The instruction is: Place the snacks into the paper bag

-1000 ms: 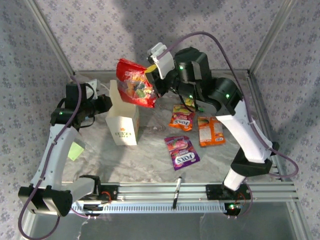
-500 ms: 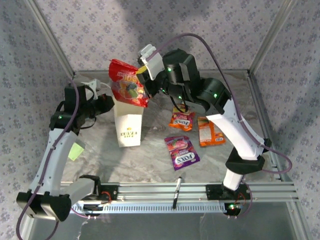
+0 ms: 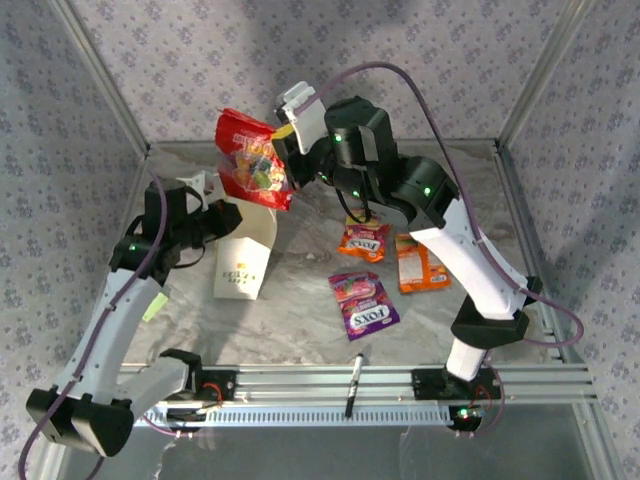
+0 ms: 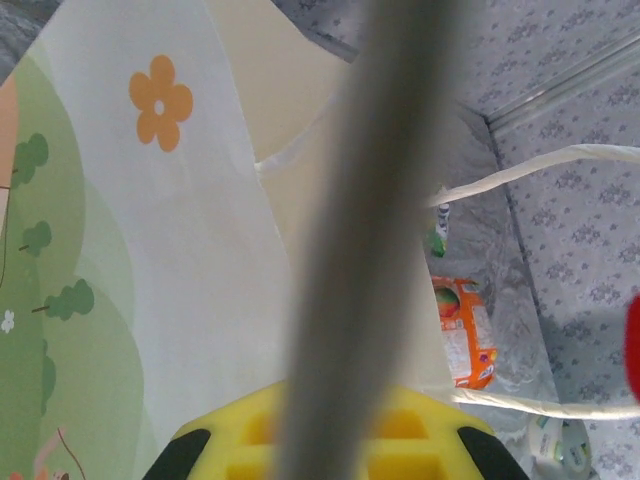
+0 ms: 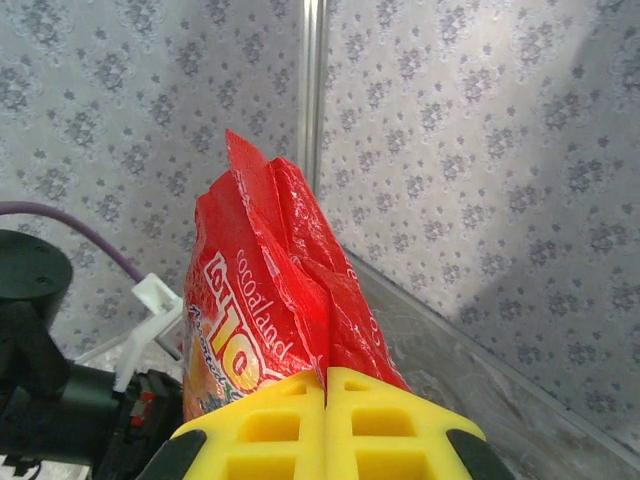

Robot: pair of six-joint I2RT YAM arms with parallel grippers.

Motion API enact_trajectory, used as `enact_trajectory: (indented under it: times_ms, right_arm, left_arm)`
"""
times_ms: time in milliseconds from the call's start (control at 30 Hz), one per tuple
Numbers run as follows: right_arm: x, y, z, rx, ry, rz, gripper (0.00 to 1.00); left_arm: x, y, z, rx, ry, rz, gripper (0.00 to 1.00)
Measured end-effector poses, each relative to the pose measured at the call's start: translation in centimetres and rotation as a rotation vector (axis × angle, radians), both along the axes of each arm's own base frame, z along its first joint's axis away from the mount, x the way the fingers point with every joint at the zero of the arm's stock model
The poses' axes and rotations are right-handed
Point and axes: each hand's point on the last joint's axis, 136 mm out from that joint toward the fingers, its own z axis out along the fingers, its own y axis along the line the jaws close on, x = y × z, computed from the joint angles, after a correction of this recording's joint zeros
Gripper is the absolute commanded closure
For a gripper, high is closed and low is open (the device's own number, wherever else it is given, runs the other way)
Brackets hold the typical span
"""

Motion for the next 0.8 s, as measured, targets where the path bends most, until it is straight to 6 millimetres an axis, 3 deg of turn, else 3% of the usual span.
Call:
enact_trajectory:
  times_ms: [333,533,667,800]
  right_arm:
    - [1.0,-0.2,-1.3,-0.017,0.022,-0.057,1.0]
    - [1.1,-0.7,-1.6,-0.016,0.02,-0.075,1.0]
    - [1.0,-2.2,-1.5,-0.013,0.015,-0.099,1.0]
    - [1.0,-4.4,-0.8,0.01,0.006,-0.133,1.0]
  left_arm:
    - [0.0,-0.3,1.4,-0.026,-0.038,0.007,0.98]
    - [0.4,-3.9,2.2,-0.047,-0.048,-0.074,0.98]
    - [0.6,-6.6,2.7,-0.036,-0.053,-0.122,0.98]
    - [0.9,-7.3,3.6,-0.04,-0.085,-0.112,0.98]
